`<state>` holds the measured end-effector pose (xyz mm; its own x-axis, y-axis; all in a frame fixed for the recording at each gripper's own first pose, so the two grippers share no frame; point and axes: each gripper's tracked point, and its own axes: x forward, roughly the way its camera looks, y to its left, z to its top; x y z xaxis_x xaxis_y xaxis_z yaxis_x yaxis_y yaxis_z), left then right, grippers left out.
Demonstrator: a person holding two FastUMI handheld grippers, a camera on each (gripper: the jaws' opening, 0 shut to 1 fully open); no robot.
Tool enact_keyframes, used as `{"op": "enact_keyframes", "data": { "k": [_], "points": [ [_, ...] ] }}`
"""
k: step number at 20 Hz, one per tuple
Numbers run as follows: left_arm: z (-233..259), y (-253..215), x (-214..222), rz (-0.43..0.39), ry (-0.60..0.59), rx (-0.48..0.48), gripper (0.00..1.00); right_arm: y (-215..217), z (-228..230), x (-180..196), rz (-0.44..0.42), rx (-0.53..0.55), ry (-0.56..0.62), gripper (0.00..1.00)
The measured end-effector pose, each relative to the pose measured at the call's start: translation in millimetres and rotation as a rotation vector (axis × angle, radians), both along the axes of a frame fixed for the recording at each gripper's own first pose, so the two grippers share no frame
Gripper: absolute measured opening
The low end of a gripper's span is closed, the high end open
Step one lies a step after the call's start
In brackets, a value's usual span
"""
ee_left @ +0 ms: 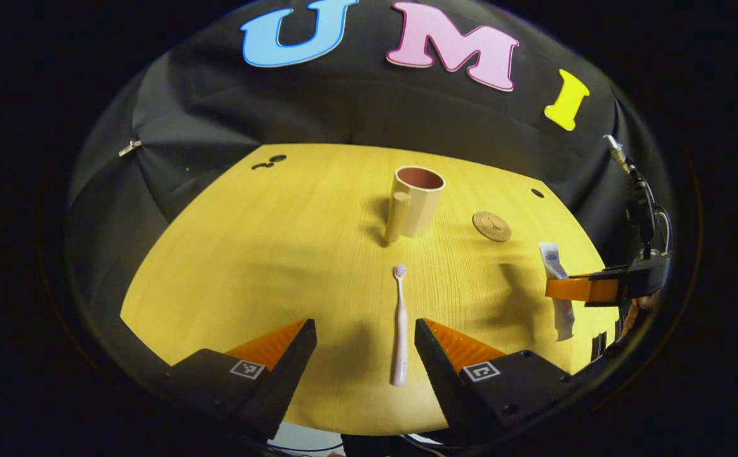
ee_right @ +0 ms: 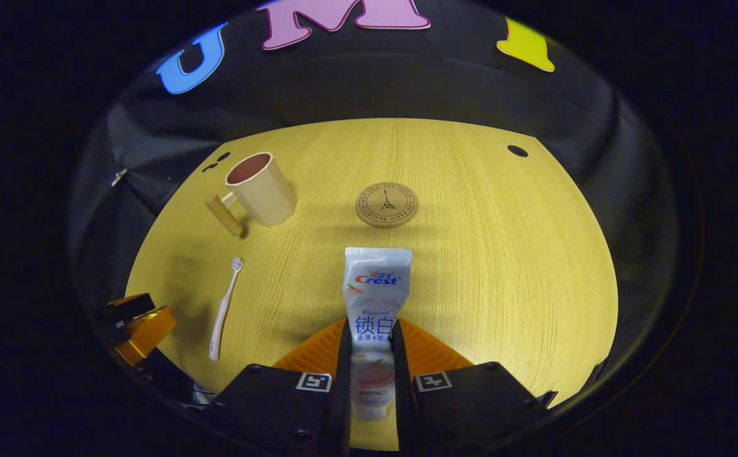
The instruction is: Put the toothbrush and toothpaste on the desktop into the cup, then pick up the cup and place it on the coaster on the desktop.
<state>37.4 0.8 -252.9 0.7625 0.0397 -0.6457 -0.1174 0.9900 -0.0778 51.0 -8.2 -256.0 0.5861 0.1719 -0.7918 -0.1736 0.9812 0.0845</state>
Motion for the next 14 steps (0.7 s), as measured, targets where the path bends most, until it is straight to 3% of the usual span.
{"op": "enact_keyframes", "data": {
  "k": [7,11,14],
  "points": [
    [-45,-12,19,-0.011,0.162,-0.028,0.96,-14,7,-11,0.072,-0.002,-0.048,0.33],
    [-57,-21,29,-0.057,0.206,-0.008,0.95,-23,6,-15,0.053,0.025,-0.052,0.33],
    [-66,-28,33,-0.072,0.25,-0.007,0.88,-27,5,-16,0.041,0.042,-0.039,0.33]
  ]
}}
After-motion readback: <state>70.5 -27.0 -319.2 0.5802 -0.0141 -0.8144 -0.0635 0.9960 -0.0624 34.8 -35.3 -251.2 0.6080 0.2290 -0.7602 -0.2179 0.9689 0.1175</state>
